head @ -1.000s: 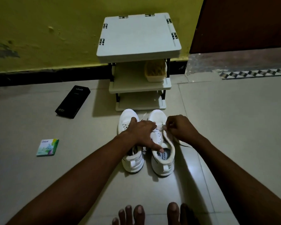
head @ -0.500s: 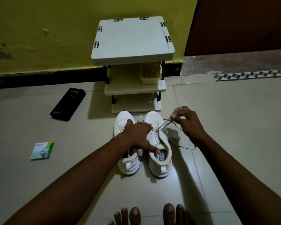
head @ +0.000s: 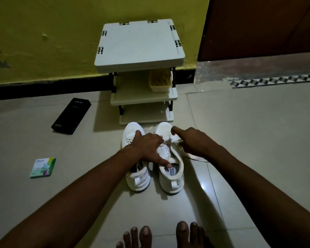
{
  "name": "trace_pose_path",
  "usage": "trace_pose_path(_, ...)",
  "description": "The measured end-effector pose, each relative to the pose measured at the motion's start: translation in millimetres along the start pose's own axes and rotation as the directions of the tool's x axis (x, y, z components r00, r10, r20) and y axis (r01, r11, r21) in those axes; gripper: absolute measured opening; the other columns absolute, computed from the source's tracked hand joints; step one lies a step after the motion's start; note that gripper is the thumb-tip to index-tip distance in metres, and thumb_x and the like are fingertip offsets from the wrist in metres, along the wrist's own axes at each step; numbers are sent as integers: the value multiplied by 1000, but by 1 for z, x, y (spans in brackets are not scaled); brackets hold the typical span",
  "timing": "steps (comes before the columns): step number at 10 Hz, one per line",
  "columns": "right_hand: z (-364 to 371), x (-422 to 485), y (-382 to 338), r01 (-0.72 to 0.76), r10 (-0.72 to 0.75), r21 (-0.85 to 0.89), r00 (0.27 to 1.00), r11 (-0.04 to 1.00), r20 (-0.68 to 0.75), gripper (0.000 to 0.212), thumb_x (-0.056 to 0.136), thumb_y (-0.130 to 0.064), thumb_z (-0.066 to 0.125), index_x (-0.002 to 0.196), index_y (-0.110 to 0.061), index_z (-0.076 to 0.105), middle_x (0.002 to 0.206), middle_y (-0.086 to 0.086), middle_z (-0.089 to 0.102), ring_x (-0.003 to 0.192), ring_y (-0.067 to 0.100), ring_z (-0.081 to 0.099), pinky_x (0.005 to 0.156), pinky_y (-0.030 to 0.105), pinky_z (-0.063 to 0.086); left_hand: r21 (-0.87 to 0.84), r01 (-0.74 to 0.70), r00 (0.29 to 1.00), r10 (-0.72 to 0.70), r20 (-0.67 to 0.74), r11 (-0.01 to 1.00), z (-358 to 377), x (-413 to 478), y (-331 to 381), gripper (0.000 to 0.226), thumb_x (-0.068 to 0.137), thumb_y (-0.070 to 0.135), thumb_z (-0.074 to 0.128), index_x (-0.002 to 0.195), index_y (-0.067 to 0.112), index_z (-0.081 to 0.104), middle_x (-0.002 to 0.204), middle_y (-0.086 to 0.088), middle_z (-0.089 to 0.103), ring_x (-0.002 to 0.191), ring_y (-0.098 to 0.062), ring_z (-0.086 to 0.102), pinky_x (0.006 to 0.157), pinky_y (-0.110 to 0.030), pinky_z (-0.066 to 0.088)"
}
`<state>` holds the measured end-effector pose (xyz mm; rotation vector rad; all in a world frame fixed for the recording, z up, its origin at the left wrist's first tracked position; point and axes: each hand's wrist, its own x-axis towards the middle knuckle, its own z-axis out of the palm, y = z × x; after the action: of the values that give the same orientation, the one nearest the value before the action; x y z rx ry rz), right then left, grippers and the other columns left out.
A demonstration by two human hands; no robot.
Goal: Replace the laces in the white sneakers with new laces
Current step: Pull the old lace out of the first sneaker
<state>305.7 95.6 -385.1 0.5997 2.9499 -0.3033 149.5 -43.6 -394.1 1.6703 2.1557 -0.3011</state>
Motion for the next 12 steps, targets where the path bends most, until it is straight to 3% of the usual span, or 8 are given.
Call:
trace_pose_path(3,-17,4,-10,24,197,289,680,957,-706,21,69,7,67,74,-11,57,90,11,52,81,28,58,64,37,43,21,3,1000,-4,20,1000,-7,2,2,112,53,101,53,137,28,50,135,4,57,129,-24,49,104,-59,25)
trace_pose_path(4,-57,11,-8,273,803,960,584,-58,-117,17,98,-1,52,84,-10,53,102,17,58,91,31,71,79,42,60,21,11,999,-12,33,1000,-7,0,3,113,56,99,55,143,28,46,141,4,54,133,-23,46,107,-59,23)
trace_pose_path(5,-49,6,-7,98,639,990,769,-103,-9,15,106,-12,43,101,-2,52,100,17,69,60,16,65,60,31,52,24,12,999,-13,31,1000,-8,-1,3,112,57,99,55,143,27,46,143,3,53,136,-24,44,110,-60,21)
trace_pose_path(6,-14,-4,11,29,116,522,963,853,-242,7,95,-6,55,97,-10,51,85,11,70,74,23,68,64,36,55,11,14,999,-15,39,1000,-7,-1,2,113,56,100,54,143,28,46,143,3,53,136,-24,44,110,-60,21)
trace_pose_path(7,-1,-5,25,84,-98,122,989,989,110,31,85,-8,64,113,-19,65,90,9,68,86,27,66,74,41,56,9,4,1000,-4,27,1000,-6,1,2,111,53,101,53,137,28,50,136,4,56,129,-24,47,106,-58,24)
trace_pose_path(9,-30,-3,-4,192,183,470,746,861,-640,17,86,-2,59,80,-11,73,75,-1,62,83,16,46,64,27,36,7,-3,1000,2,29,1000,-6,3,1,110,54,101,53,138,30,48,134,4,55,129,-24,47,105,-59,25)
trace_pose_path(11,-22,2,-16,154,593,976,805,-157,-31,26,107,-17,44,87,-3,53,99,13,72,65,24,66,59,33,52,9,-2,1000,2,27,1000,-5,1,1,107,54,101,53,134,30,49,130,7,56,127,-23,47,101,-57,28)
trace_pose_path(12,-13,-5,10,33,326,843,914,537,-243,15,105,-14,47,91,-10,53,84,0,73,52,21,55,52,31,46,-2,8,999,-8,42,1000,-5,1,2,112,55,100,54,142,30,45,140,6,52,134,-24,44,105,-59,26)
